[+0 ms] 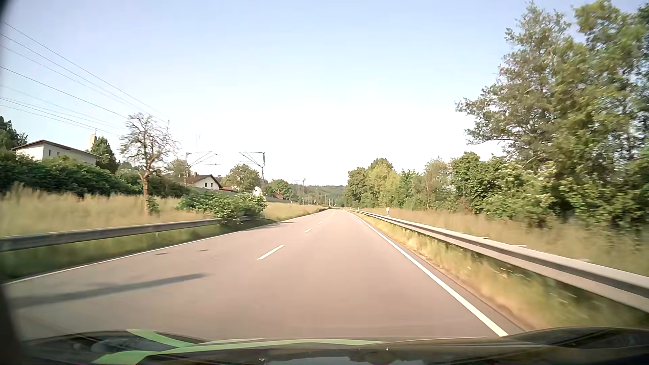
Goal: Follow the waypoints while adhering to traffic rules and regulations
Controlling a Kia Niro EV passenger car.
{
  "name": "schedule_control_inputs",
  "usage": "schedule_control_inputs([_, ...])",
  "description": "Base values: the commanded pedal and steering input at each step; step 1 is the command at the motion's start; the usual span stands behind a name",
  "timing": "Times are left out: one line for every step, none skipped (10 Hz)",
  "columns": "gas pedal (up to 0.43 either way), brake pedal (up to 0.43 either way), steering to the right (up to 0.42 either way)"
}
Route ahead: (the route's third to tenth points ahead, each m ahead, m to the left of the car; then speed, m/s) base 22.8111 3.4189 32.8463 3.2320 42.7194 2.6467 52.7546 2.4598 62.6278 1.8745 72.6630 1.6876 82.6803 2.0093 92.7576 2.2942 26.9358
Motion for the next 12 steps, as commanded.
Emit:
schedule_control_inputs([0.15, 0.0, -0.004])
schedule_control_inputs([0.169, 0.0, -0.003])
schedule_control_inputs([0.189, 0.0, -0.003])
schedule_control_inputs([0.22, 0.0, -0.003])
schedule_control_inputs([0.22, 0.0, -0.003])
schedule_control_inputs([0.22, 0.0, -0.003])
schedule_control_inputs([0.22, 0.0, -0.003])
schedule_control_inputs([0.228, 0.0, -0.003])
schedule_control_inputs([0.228, 0.0, -0.003])
schedule_control_inputs([0.228, 0.0, -0.003])
schedule_control_inputs([0.22, 0.0, -0.003])
schedule_control_inputs([0.22, 0.0, -0.002])
